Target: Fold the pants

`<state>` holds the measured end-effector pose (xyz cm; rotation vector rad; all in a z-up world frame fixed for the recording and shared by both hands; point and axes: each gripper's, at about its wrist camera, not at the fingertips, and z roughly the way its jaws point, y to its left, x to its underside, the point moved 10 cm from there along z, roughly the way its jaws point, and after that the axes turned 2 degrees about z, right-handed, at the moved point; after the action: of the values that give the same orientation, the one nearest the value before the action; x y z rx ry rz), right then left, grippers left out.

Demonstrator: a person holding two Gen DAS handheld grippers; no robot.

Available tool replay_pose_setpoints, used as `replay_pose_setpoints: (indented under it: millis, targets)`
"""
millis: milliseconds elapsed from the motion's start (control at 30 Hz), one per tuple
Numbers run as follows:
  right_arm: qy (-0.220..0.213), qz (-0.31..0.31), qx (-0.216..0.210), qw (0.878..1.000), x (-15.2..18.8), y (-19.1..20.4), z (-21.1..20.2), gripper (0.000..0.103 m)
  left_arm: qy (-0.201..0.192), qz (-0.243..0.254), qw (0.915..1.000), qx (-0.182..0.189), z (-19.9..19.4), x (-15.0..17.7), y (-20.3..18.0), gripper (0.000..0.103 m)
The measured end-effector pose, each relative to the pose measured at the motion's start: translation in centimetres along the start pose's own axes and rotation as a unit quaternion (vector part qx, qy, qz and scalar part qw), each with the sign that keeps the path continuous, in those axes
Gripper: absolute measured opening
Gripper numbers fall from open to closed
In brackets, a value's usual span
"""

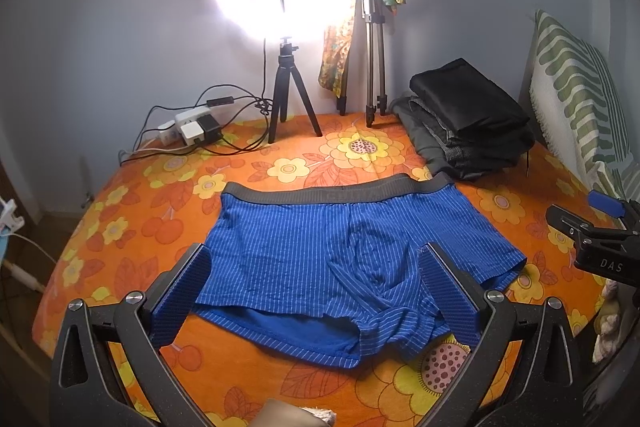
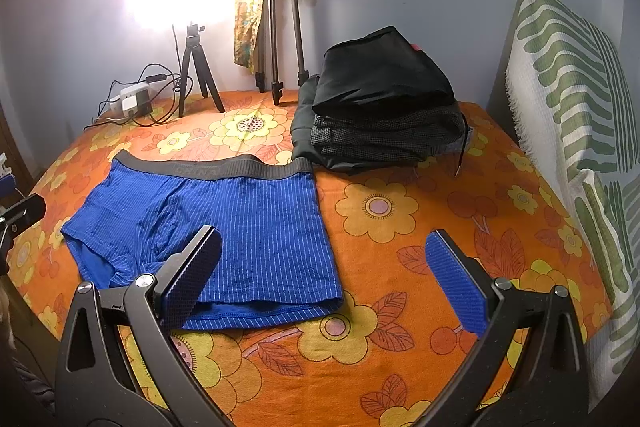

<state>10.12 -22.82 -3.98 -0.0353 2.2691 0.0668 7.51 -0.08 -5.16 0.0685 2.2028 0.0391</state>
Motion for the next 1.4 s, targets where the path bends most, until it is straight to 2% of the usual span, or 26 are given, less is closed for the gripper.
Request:
replay_pose_setpoints:
  millis: [1400]
  targets:
    - [0.002,-0.002,-0.002,1.0,0.0,-0.1,-0.3,0.103,-0.006,0.008,1.0,0.002,0.0,0.0,-1.2,0.103]
